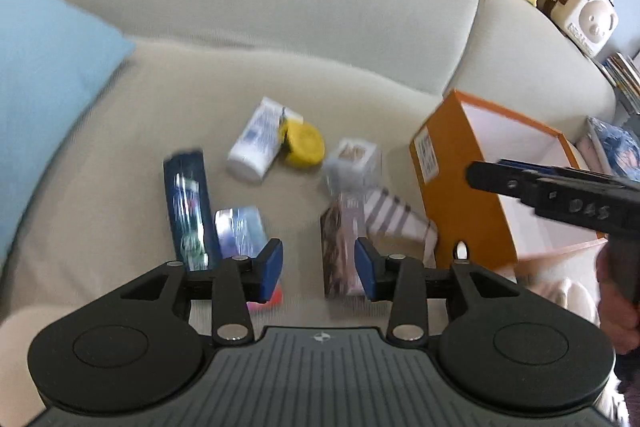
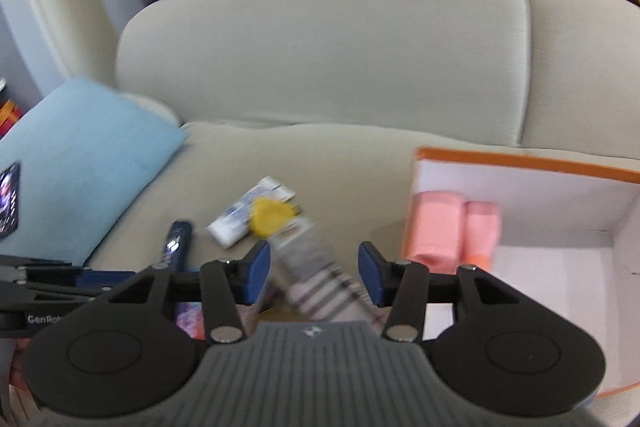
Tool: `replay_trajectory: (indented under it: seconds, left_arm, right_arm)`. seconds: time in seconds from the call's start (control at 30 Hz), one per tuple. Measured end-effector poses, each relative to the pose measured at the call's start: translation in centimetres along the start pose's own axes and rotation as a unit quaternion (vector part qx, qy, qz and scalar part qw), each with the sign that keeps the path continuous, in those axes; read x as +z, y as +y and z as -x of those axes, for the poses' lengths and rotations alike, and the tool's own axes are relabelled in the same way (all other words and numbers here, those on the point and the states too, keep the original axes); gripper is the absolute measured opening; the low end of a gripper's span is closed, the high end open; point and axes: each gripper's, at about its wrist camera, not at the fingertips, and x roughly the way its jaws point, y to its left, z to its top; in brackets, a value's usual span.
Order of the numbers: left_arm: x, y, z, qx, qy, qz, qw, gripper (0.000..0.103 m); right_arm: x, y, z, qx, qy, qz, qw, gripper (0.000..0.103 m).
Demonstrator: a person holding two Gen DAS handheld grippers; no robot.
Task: Organize rigid objects
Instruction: 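Grasp the PHOTO CARD box with left tool while right tool grasps plaid case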
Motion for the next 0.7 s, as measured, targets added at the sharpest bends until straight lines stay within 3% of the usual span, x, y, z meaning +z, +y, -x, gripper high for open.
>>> replay_trajectory:
  seconds: [0.13, 0.4, 0.7]
  left_arm:
    - [-1.3, 1.3, -0.1, -0.012, 0.015, 0.015, 0.9997, 0.045]
    - [-1.2, 0.6, -2.1, -0.046, 0.016, 0.018, 0.9986, 0.045]
    - [0.6, -0.4, -6.6, -0.034, 0.039, 0.051, 0.9974, 0.048]
  right_arm:
    - [-1.3, 2.4, -1.8, -0.013, 0.026, 0.018, 0.999, 0.05]
    - [-3.6, 4.2, -5.0, -0.034, 0.08, 0.043, 0.995, 0.023]
    - [-3.3, 3.7, -6.3, -0.086, 0.083, 0.074, 0.99, 0.022]
